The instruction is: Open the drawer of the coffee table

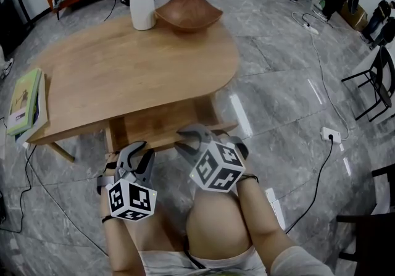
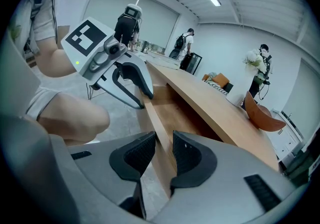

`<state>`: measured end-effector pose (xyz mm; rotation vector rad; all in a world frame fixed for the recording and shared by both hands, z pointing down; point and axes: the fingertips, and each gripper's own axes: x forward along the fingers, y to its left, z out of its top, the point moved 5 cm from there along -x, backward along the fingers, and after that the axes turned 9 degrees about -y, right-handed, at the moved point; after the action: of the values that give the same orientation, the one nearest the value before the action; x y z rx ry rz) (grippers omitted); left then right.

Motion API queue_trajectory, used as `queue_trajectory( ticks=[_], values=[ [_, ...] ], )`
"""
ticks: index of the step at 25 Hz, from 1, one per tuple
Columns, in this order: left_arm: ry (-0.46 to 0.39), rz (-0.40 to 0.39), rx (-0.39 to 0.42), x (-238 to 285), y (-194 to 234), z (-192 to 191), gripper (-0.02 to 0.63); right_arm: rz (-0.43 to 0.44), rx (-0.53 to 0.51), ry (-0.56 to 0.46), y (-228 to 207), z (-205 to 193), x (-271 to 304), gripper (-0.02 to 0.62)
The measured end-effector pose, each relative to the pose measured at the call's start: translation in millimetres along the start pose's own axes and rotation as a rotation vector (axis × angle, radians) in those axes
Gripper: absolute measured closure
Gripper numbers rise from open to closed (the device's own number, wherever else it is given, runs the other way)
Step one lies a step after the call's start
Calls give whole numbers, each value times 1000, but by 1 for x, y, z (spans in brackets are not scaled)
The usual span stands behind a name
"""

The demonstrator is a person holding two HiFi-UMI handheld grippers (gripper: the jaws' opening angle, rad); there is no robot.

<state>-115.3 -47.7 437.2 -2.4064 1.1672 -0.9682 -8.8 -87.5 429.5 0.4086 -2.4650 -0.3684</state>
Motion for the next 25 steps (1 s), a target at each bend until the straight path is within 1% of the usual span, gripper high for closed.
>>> queue_trajectory(
  ticks=[10,16,25],
  values=[
    [2,-33,-7,-4,-4,1,496,16,16,2,5,-1,-4,492],
    [5,-24,6,-5,-6,1,497,13,19,10,6,0,-4,492],
    [14,-39,23,-9,-11,2,500,29,21,26,11,0,-7,492]
  ],
)
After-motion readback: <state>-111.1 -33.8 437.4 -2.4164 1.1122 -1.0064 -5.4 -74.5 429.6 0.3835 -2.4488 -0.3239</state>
